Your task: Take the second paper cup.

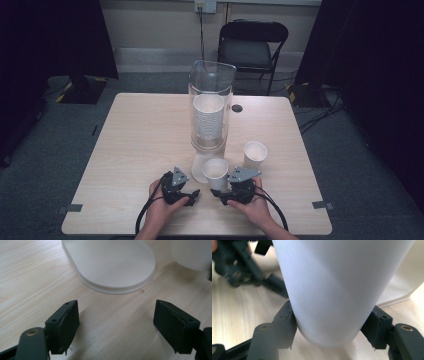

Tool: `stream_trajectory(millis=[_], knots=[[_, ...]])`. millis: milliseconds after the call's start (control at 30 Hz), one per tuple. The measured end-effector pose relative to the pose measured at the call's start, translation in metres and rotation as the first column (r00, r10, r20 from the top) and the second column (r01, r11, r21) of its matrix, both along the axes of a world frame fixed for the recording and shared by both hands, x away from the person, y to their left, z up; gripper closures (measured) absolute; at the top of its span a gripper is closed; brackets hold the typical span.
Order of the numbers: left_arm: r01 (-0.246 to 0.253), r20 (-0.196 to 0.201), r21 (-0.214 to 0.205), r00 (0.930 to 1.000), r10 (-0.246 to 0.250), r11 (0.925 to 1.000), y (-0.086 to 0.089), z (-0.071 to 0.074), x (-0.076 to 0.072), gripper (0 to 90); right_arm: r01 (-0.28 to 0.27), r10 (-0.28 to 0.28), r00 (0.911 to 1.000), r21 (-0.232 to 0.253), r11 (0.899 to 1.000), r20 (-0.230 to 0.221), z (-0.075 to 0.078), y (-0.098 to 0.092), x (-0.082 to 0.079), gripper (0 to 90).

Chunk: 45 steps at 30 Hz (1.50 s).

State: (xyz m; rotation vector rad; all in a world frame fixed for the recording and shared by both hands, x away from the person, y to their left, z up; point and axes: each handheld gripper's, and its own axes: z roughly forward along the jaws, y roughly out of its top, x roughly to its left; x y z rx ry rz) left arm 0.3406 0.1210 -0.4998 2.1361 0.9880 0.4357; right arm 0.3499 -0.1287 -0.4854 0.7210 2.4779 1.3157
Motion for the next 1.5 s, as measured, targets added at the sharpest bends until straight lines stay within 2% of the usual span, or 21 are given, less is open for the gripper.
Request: stream_trajectory(millis=[167,233,267,333,667,767,1000,1267,1433,1500], knots=[[-0.044,0.025,-0.021,0.9987,0.044,0.9988,0.004,0.003,0.001,21.8,-0.030,0.029,0.9996,-0.011,1.000,-0.006,-0.003,0.000,-0.006,36.0],[-0.062,0.052,-0.039,0.9966,0.064,0.9973,0.005,0.008,0.001,22.0,-0.052,0.052,0.9986,-0.008,0.999,-0.013,-0.003,0.003,-0.009,35.9],[-0.080,0.073,-0.062,0.9938,0.084,0.9949,0.007,0.011,0.002,22.2,-0.081,0.081,0.9966,-0.018,0.997,-0.014,-0.003,0.007,-0.013,35.8],[-0.082,0.082,-0.070,0.9928,0.088,0.9942,0.007,0.013,0.001,22.5,-0.107,0.106,0.9941,-0.029,0.994,-0.020,-0.005,0.010,-0.014,35.8],[-0.046,0.078,-0.078,0.9956,0.052,0.9959,0.000,0.016,-0.003,22.5,-0.156,0.152,0.9869,-0.067,0.986,-0.053,-0.011,0.019,-0.018,35.1],[-0.042,0.076,-0.067,0.9960,0.047,0.9969,-0.001,0.017,-0.004,22.5,-0.164,0.159,0.9857,-0.086,0.983,-0.055,-0.014,0.022,-0.018,34.9],[-0.038,0.077,-0.077,0.9960,0.044,0.9963,-0.002,0.016,-0.005,22.5,-0.162,0.157,0.9852,-0.087,0.983,-0.069,-0.014,0.023,-0.016,34.4],[-0.031,0.076,-0.054,0.9965,0.035,0.9980,0.000,0.017,-0.005,22.5,-0.167,0.162,0.9851,-0.096,0.981,-0.058,-0.014,0.024,-0.016,33.5],[-0.028,0.082,-0.060,0.9960,0.033,0.9978,0.000,0.017,-0.006,22.4,-0.155,0.150,0.9872,-0.108,0.982,-0.054,-0.014,0.025,-0.017,25.2],[-0.029,0.074,-0.052,0.9967,0.033,0.9982,0.000,0.017,-0.006,22.3,-0.147,0.141,0.9877,-0.086,0.985,-0.066,-0.014,0.023,-0.016,24.4]])
